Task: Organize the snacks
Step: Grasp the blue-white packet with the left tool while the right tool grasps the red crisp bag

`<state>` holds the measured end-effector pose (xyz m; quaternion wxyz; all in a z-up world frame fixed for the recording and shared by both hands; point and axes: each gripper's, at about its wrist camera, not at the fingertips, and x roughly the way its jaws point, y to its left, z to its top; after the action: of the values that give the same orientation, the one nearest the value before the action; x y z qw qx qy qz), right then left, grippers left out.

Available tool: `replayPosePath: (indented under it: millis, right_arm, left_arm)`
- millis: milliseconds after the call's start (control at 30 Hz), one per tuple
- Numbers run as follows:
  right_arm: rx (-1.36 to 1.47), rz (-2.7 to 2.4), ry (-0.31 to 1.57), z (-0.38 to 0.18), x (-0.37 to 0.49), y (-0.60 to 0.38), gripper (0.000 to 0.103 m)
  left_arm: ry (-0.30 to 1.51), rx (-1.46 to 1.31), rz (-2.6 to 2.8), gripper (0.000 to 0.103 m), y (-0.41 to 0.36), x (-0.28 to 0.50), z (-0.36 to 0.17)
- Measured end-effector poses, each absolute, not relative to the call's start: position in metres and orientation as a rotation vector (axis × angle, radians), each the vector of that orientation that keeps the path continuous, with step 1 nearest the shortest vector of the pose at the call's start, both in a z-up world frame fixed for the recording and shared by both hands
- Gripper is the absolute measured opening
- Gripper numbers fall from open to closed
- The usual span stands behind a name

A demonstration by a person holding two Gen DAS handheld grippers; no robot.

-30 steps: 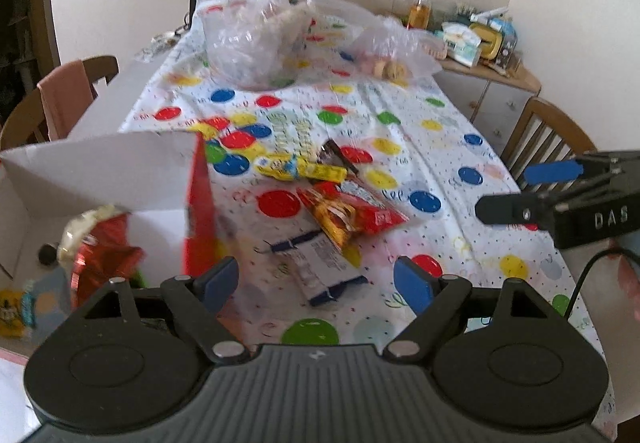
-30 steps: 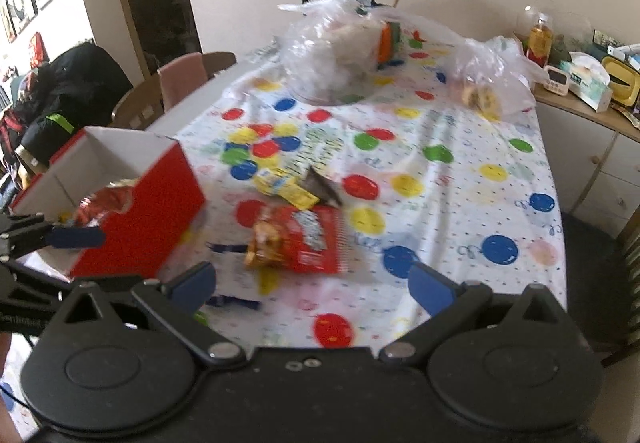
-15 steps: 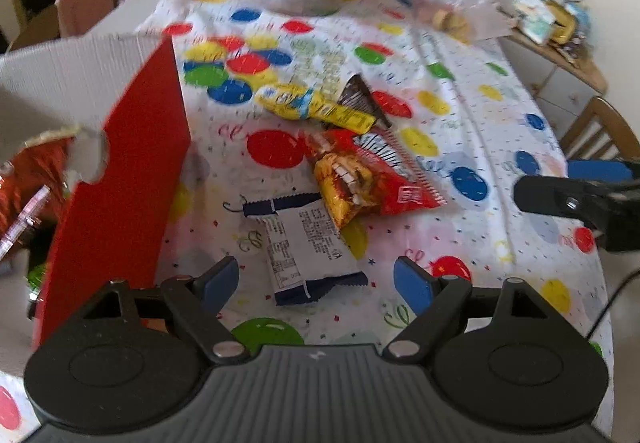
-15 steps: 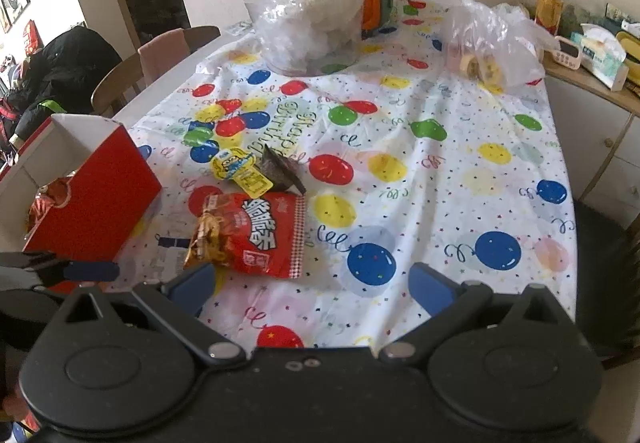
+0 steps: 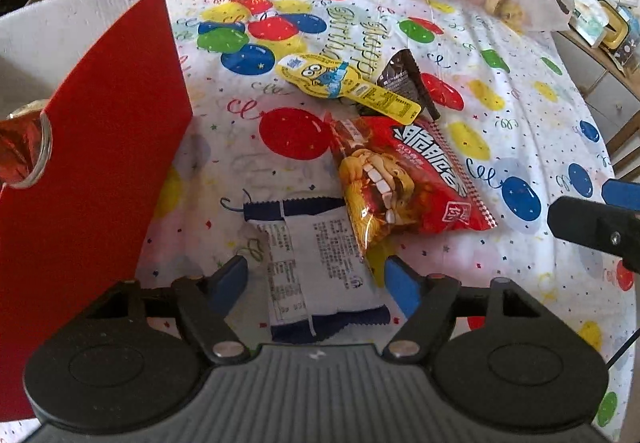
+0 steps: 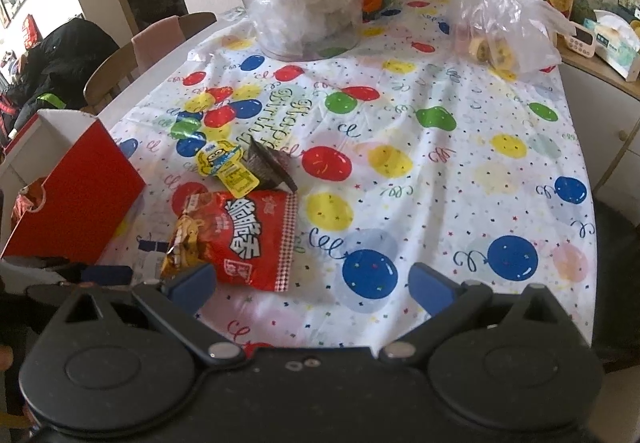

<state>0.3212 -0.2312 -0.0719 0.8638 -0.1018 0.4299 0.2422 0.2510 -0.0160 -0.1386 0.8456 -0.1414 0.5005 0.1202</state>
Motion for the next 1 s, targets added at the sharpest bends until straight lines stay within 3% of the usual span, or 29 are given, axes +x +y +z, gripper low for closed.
replayPosePath:
  millis: [67,233,333,1000]
  right_arm:
    - [-0.205,0.509,0.908,-0.073,0.324,-0.229,0.103]
    - [-0.191,0.538,0.915,-0.075,0.330,-0.215,0.103]
    - [-0.194,0.558,0.918,-0.077,0.333,-0.202,0.103]
    - [-0.222,0.558,1.019,-0.124,0.350,-0.128,0.103]
  left_arm:
    - [1.054,-0.285,0.263,0.072,-0.016,0.252,-0.139]
    - [1.037,-0.271,0.278,0.052,-0.015,0.252,-0.137]
    - [1.025,-0.261,0.259,0.048,-0.013,0.250,-0.137]
    - [0.985,-0.336,0.239,0.046,0.000,0.189,-0.119]
